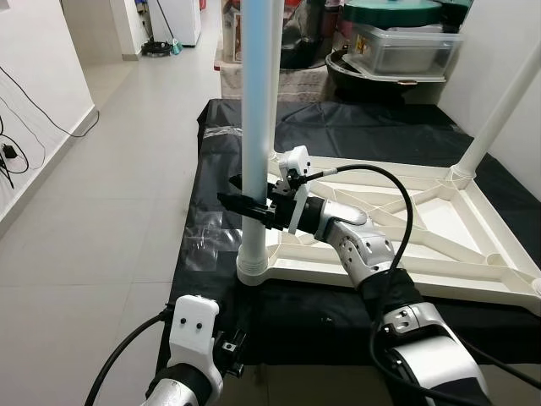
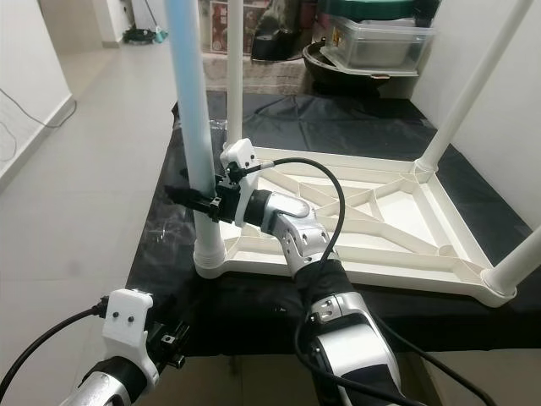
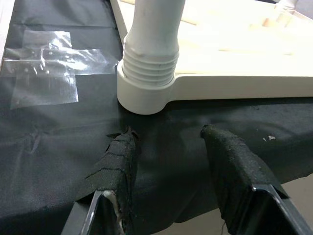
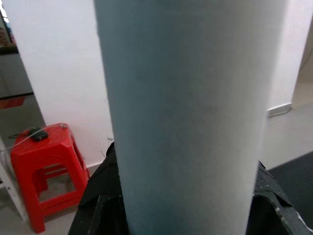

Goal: Building children table

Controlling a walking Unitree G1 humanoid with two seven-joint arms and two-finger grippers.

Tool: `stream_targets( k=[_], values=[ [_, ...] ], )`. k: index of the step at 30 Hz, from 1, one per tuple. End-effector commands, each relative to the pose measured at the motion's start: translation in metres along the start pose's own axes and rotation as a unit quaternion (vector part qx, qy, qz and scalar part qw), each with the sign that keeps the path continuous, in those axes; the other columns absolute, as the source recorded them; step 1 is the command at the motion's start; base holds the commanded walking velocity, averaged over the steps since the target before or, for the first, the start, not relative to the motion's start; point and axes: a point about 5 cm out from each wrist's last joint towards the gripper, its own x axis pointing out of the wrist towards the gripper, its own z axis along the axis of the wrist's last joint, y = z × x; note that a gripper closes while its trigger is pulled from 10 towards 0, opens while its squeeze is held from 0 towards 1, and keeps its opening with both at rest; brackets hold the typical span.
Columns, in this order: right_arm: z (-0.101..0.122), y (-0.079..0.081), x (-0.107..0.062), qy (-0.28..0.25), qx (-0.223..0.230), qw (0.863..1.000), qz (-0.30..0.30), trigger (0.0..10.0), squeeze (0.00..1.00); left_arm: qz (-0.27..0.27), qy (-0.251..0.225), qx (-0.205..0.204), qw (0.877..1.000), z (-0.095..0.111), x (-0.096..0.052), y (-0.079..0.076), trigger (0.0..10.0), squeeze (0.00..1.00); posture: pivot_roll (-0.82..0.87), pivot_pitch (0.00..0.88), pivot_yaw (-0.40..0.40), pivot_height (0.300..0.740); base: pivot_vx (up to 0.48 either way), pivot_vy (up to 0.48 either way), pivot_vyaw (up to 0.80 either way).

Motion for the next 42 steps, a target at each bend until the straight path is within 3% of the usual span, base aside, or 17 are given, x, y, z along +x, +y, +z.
stream_targets(
  k=[1, 12, 17, 18, 20, 21, 22, 23, 24, 26, 27, 28, 29, 32, 37, 38, 42],
  values=[
    [-0.005, 0.001, 0.000, -0.001, 0.010, 1.000, 0.001, 0.0, 0.00, -0.001, 0.004, -0.005, 1.000, 0.000, -0.001, -0.002, 10.0, 0.00, 0.10, 0.102, -0.090, 0.740, 0.000, 0.000, 0.00],
    [-0.017, 0.008, -0.015, 0.000, 0.014, 1.000, -0.021, 0.0, 0.00, 0.001, 0.004, -0.004, 1.000, 0.000, 0.000, 0.000, 10.0, 0.00, 0.10, 0.102, -0.085, 0.740, 0.000, 0.000, 0.00],
    [-0.023, 0.004, -0.030, -0.003, 0.008, 0.992, -0.126, 0.0, 0.00, 0.002, 0.003, -0.003, 1.000, 0.000, 0.001, 0.001, 10.0, 0.00, 0.10, 0.099, -0.081, 0.740, 0.000, 0.000, 0.00],
    [-0.028, 0.002, -0.036, 0.008, 0.001, 0.982, -0.187, 0.0, 0.00, 0.002, 0.003, -0.002, 1.000, 0.000, 0.001, 0.002, 10.0, 0.00, 0.09, 0.095, -0.078, 0.740, 0.000, 0.000, 0.00],
    [-0.038, -0.004, -0.049, 0.039, -0.012, 0.941, -0.336, 0.0, 0.00, 0.001, 0.003, 0.000, 1.000, 0.000, 0.003, 0.002, 10.0, 0.00, 0.09, 0.094, -0.073, 0.740, 0.000, 0.000, 0.00],
    [-0.043, -0.009, -0.059, 0.056, -0.019, 0.906, -0.419, 0.0, 0.00, 0.001, 0.002, 0.000, 1.000, 0.000, 0.003, 0.003, 10.0, 0.00, 0.09, 0.090, -0.076, 0.740, 0.000, 0.000, 0.00],
    [-0.043, -0.009, -0.059, 0.056, -0.019, 0.906, -0.419, 0.0, 0.00, 0.001, 0.002, 0.000, 1.000, 0.000, 0.003, 0.003, 10.0, 0.00, 0.09, 0.090, -0.076, 0.740, 0.000, 0.000, 0.00],
    [-0.047, -0.010, -0.067, 0.068, -0.018, 0.876, -0.478, 0.0, 0.00, 0.001, 0.002, 0.001, 1.000, 0.000, 0.004, 0.003, 10.0, 0.00, 0.09, 0.090, -0.076, 0.740, 0.000, 0.000, 0.00],
    [-0.047, -0.010, -0.067, 0.068, -0.018, 0.876, -0.478, 0.0, 0.00, 0.001, 0.002, 0.001, 1.000, 0.000, 0.004, 0.003, 10.0, 0.00, 0.09, 0.090, -0.076, 0.740, 0.000, 0.000, 0.00],
    [-0.047, -0.008, -0.082, 0.072, -0.025, 0.812, -0.579, 0.0, 0.00, 0.002, 0.001, 0.003, 1.000, 0.000, 0.005, 0.003, 10.0, 0.00, 0.09, 0.085, -0.076, 0.740, 0.000, 0.000, 0.00],
    [-0.047, -0.008, -0.082, 0.072, -0.025, 0.812, -0.579, 0.0, 0.00, 0.002, 0.001, 0.003, 1.000, 0.000, 0.005, 0.003, 10.0, 0.00, 0.09, 0.085, -0.076, 0.740, 0.000, 0.000, 0.00],
    [-0.044, -0.004, -0.087, 0.062, -0.024, 0.781, -0.620, 0.0, 0.00, 0.002, 0.000, 0.004, 1.000, 0.000, 0.005, 0.004, 10.0, 0.00, 0.10, 0.084, -0.078, 0.740, 0.000, 0.000, 0.00],
    [-0.044, -0.004, -0.087, 0.062, -0.024, 0.781, -0.620, 0.0, 0.00, 0.002, 0.000, 0.004, 1.000, 0.000, 0.005, 0.004, 10.0, 0.00, 0.10, 0.084, -0.078, 0.740, 0.000, 0.000, 0.00],
    [-0.039, 0.011, -0.083, 0.040, 0.003, 0.721, -0.692, 0.0, 0.00, 0.004, 0.000, 0.005, 1.000, 0.000, 0.006, 0.005, 10.0, 0.00, 0.09, 0.080, -0.074, 0.740, 0.000, 0.000, 0.00],
    [-0.038, 0.020, -0.070, 0.037, 0.030, 0.710, -0.702, 0.0, 0.00, 0.003, -0.001, 0.006, 1.000, 0.000, 0.008, 0.005, 10.0, 0.00, 0.09, 0.082, -0.071, 0.740, 0.000, 0.000, 0.00],
    [-0.037, 0.022, -0.059, 0.032, 0.034, 0.733, -0.679, 9.1, 0.00, 0.003, 0.000, 0.006, 1.000, 0.000, 0.008, 0.005, 10.0, 0.00, 0.09, 0.085, -0.072, 0.740, 0.000, 0.000, 0.00],
    [-0.036, 0.024, -0.051, 0.023, 0.032, 0.760, -0.649, 10.0, 0.00, 0.003, 0.000, 0.006, 1.000, 0.000, 0.008, 0.005, 10.0, 0.00, 0.09, 0.083, -0.071, 0.740, 0.000, 0.000, 0.00]
  ],
)
